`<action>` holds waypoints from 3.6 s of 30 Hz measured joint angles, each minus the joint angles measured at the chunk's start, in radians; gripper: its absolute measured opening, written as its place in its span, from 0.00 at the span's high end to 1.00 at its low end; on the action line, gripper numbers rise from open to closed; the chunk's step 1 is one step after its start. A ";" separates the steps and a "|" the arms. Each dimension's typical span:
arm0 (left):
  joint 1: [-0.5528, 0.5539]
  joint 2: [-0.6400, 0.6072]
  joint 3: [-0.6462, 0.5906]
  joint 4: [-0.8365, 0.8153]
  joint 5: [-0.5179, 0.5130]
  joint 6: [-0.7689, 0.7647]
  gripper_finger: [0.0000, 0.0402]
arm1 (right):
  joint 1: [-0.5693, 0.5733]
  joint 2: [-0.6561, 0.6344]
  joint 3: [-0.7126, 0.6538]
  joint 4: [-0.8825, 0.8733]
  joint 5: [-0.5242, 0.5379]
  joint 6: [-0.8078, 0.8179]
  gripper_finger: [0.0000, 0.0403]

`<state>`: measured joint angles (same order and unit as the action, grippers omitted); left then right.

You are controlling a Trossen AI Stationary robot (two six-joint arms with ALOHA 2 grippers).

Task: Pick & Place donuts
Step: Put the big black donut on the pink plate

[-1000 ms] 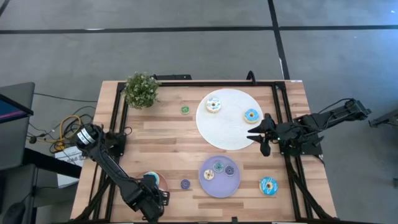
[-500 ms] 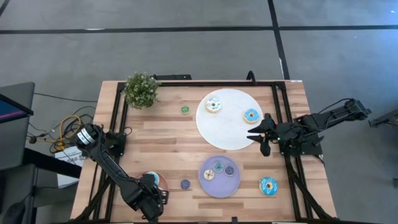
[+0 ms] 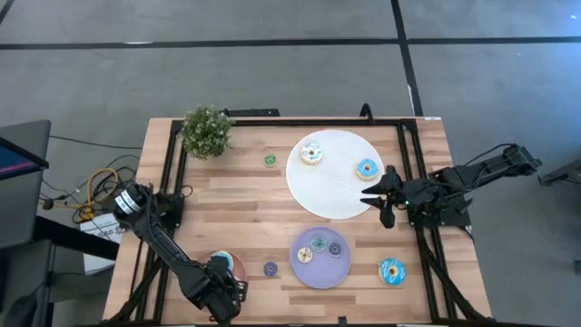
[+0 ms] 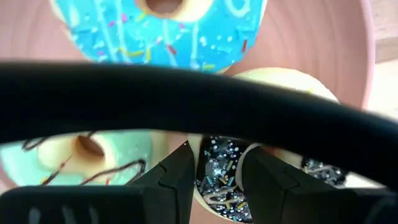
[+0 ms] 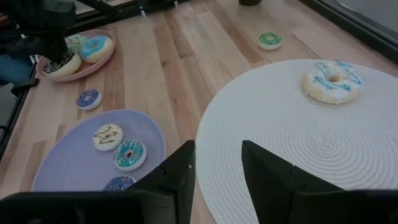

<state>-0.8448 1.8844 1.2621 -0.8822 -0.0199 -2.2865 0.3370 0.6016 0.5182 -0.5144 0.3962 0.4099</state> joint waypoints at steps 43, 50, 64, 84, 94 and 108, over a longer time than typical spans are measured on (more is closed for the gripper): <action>0.000 -0.002 0.051 -0.088 -0.004 -0.003 0.58 | 0.000 0.000 0.000 0.000 -0.002 0.000 0.70; 0.000 -0.002 0.051 -0.087 0.012 -0.003 0.54 | 0.000 0.000 0.000 0.000 -0.002 0.000 0.70; 0.000 -0.006 0.051 -0.064 0.014 -0.007 0.54 | 0.000 0.000 0.000 0.000 -0.002 0.000 0.70; 0.007 -0.058 0.052 -0.077 -0.011 -0.029 0.54 | 0.000 0.000 0.000 0.000 -0.001 -0.001 0.70; 0.008 -0.058 0.052 -0.115 -0.056 -0.028 0.54 | 0.000 0.000 0.000 0.000 -0.001 -0.001 0.70; 0.009 -0.058 0.052 -0.153 -0.166 -0.002 0.66 | 0.000 0.000 0.000 0.000 -0.002 -0.001 0.70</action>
<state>-0.8360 1.8263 1.3140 -1.0352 -0.1855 -2.2887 0.3370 0.6018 0.5182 -0.5144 0.3946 0.4091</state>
